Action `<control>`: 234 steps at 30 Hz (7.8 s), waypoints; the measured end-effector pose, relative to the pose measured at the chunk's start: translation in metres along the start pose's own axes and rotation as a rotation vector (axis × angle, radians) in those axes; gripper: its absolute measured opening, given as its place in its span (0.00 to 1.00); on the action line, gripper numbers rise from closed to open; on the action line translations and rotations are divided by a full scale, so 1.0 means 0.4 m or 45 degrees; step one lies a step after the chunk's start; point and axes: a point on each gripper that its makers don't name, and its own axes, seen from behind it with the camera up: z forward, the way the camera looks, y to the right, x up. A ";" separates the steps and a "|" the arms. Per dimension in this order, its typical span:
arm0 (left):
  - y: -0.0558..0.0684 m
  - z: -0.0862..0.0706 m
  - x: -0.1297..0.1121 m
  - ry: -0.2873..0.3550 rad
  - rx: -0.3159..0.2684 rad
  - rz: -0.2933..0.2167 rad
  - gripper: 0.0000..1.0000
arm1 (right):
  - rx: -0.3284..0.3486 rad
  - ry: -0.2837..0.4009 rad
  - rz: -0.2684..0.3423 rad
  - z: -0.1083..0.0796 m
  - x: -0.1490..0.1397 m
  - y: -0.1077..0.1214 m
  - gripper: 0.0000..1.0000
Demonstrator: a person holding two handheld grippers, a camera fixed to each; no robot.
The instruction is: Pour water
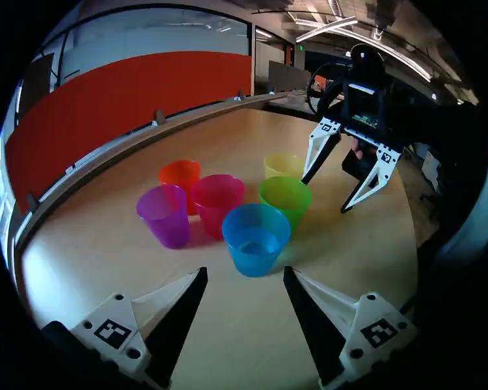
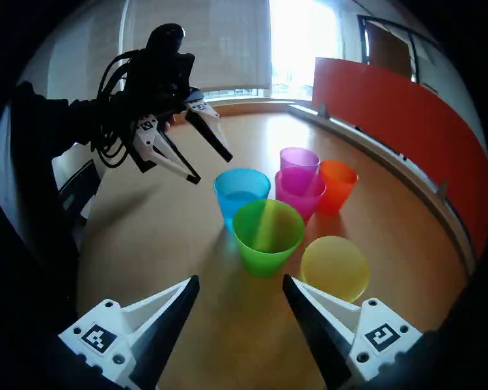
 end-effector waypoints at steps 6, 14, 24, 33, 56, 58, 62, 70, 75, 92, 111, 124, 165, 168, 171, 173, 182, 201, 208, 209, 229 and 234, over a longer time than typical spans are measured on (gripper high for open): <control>-0.002 0.008 -0.005 -0.016 -0.012 0.011 0.86 | -0.011 0.001 0.010 0.010 0.003 0.017 1.00; -0.003 0.018 -0.005 -0.033 -0.029 0.015 0.86 | -0.018 0.005 0.023 0.027 0.008 0.034 1.00; -0.002 0.030 -0.006 -0.062 -0.043 0.046 0.86 | -0.020 0.011 0.027 0.045 0.020 0.044 1.00; -0.002 0.049 0.001 -0.066 -0.054 0.051 0.86 | -0.023 0.005 0.025 0.068 0.022 0.050 1.00; 0.006 0.099 0.010 -0.096 -0.077 0.082 0.86 | -0.036 0.010 0.026 0.107 0.047 0.068 1.00; 0.009 0.104 0.013 -0.098 -0.084 0.078 0.86 | -0.036 0.010 0.026 0.110 0.049 0.068 1.00; 0.015 0.117 0.016 -0.102 -0.091 0.076 0.86 | -0.038 0.011 0.027 0.117 0.050 0.069 1.00; 0.022 0.132 0.027 -0.101 -0.094 0.085 0.86 | -0.038 0.013 0.027 0.130 0.056 0.070 1.00; 0.024 0.141 0.031 -0.102 -0.096 0.086 0.86 | -0.040 0.014 0.025 0.135 0.060 0.072 1.00; 0.031 0.167 0.034 -0.094 -0.094 0.073 0.86 | -0.044 0.018 0.027 0.147 0.064 0.077 0.93; 0.034 0.168 0.034 -0.086 -0.091 0.061 0.83 | -0.013 0.066 0.056 0.135 0.087 0.062 0.88; 0.035 0.142 0.058 -0.048 -0.070 0.063 0.83 | -0.022 0.086 0.048 0.117 0.104 0.054 0.88; 0.020 0.001 0.168 0.200 0.105 -0.008 0.83 | -0.131 0.288 0.035 0.005 0.245 0.026 0.88; 0.015 -0.010 0.184 0.237 0.121 -0.025 0.83 | -0.137 0.306 0.037 -0.004 0.258 0.024 0.88; 0.013 -0.021 0.198 0.273 0.133 -0.040 0.83 | -0.144 0.323 0.033 -0.013 0.270 0.023 0.88; 0.009 -0.029 0.209 0.301 0.144 -0.049 0.83 | -0.147 0.335 0.028 -0.019 0.279 0.021 0.88; 0.000 -0.058 0.241 0.416 0.170 -0.101 0.83 | -0.160 0.370 0.017 -0.035 0.304 0.016 0.88; -0.004 -0.115 0.290 0.569 0.257 -0.104 0.83 | -0.182 0.414 0.004 -0.060 0.319 0.013 0.88; 0.000 -0.125 0.301 0.589 0.266 -0.102 0.83 | -0.194 0.451 -0.002 -0.068 0.328 0.010 0.88; 0.001 -0.127 0.303 0.591 0.266 -0.104 0.83 | -0.196 0.458 -0.002 -0.069 0.331 0.010 0.88; 0.001 -0.152 0.330 0.650 0.291 -0.100 0.83 | -0.207 0.628 0.013 -0.093 0.386 0.010 0.89; 0.004 -0.156 0.339 0.667 0.293 -0.082 0.83 | -0.202 0.648 0.023 -0.091 0.394 0.012 0.89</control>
